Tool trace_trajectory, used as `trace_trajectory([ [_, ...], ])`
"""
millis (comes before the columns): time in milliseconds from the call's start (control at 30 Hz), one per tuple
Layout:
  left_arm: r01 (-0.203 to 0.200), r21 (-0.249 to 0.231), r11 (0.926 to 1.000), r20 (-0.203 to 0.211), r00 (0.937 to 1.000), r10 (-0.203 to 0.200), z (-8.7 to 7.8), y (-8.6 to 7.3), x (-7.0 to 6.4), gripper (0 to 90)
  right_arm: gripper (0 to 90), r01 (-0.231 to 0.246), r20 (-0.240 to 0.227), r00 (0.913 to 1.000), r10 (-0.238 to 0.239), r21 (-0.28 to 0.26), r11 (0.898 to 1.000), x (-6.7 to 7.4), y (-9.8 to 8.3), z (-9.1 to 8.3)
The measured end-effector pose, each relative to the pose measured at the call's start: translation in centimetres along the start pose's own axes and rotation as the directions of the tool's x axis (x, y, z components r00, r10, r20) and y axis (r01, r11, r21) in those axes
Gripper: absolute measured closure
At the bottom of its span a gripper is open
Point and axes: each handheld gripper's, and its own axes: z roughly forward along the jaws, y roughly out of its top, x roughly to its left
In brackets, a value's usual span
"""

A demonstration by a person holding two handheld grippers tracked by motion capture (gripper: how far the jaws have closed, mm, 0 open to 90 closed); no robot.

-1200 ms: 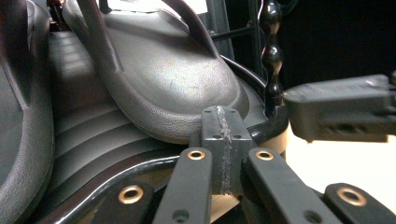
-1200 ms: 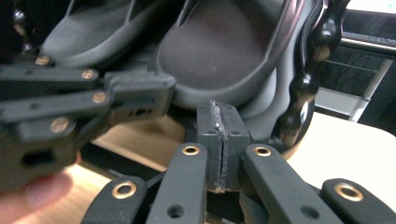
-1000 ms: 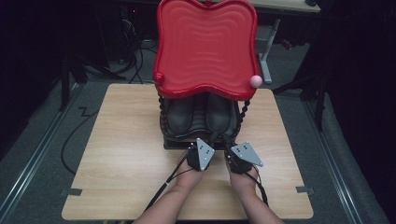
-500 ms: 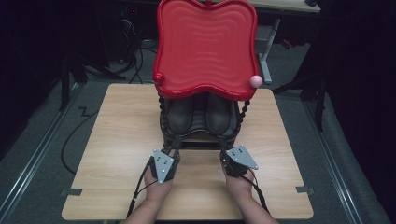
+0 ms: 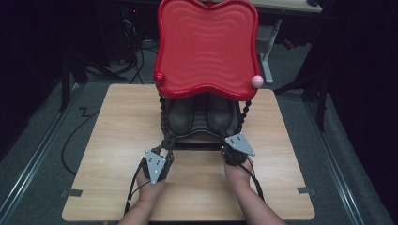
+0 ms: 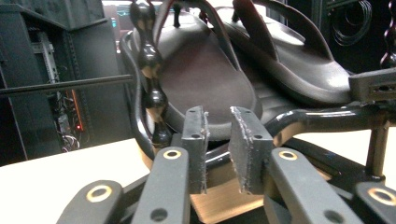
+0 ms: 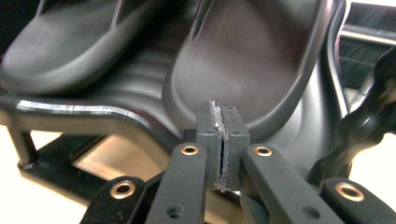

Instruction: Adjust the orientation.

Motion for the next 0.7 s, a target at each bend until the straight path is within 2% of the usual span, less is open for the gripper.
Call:
trace_trajectory([
  [100,0.007,0.008,0.9999,-0.007,1.0000,-0.007,0.1,-0.1,0.2,72.7,85.3,-0.010,-0.043,0.9990,0.008,-0.038,0.999,1.0,0.7,-0.4],
  [133,0.011,0.012,0.9999,-0.008,0.9999,-0.011,0.1,-0.1,0.2,72.1,84.7,0.001,-0.057,0.9984,-0.004,-0.046,0.999,1.8,1.0,-0.4],
  [167,0.014,0.012,0.9998,-0.008,0.9999,-0.014,0.1,-0.1,0.2,71.5,85.2,0.015,-0.086,0.9961,-0.020,-0.059,0.998,3.2,1.6,0.0],
  [200,0.015,0.010,0.9998,-0.006,0.9999,-0.015,0.0,0.0,0.3,71.5,85.2,0.015,-0.086,0.9961,-0.020,-0.059,0.998,3.2,1.6,0.0],
  [233,0.017,0.006,0.9998,-0.006,0.9998,-0.017,-0.1,0.0,0.2,71.3,86.4,0.013,-0.104,0.9944,-0.020,-0.062,0.998,3.9,1.9,0.3],
  [367,0.012,0.008,0.9999,0.008,0.9999,-0.012,-0.5,0.1,0.1,71.3,89.9,0.033,-0.168,0.9849,-0.041,-0.047,0.998,7.3,3.5,2.5],
  [400,0.012,0.008,0.9999,0.008,0.9999,-0.012,-0.5,0.1,0.1,71.3,89.9,0.033,-0.168,0.9849,-0.041,-0.047,0.998,7.3,3.5,2.5],
  [433,0.010,0.010,0.9999,0.011,0.9999,-0.011,-0.6,0.1,0.1,71.3,90.0,0.040,-0.174,0.9837,-0.047,-0.042,0.998,8.0,3.7,2.9],
  [500,0.010,0.014,0.9999,0.016,0.9998,-0.010,-0.7,0.1,0.1,71.2,90.0,0.079,-0.168,0.9826,-0.080,-0.010,0.997,9.0,3.5,3.7],
  [567,0.007,0.018,0.9998,0.018,0.9998,-0.007,-0.7,0.0,0.1,71.4,90.0,0.089,-0.147,0.9854,-0.086,0.015,0.996,9.0,3.1,4.3],
  [633,0.005,0.024,0.9997,0.019,0.9998,-0.006,-0.6,-0.1,0.1,71.7,90.0,0.089,-0.131,0.9876,-0.086,0.013,0.996,8.6,3.1,4.5],
  [700,0.006,0.029,0.9996,0.020,0.9998,-0.006,-0.6,-0.2,0.1,71.7,90.0,0.092,-0.096,0.9913,-0.090,0.018,0.996,7.6,3.4,4.7],
])
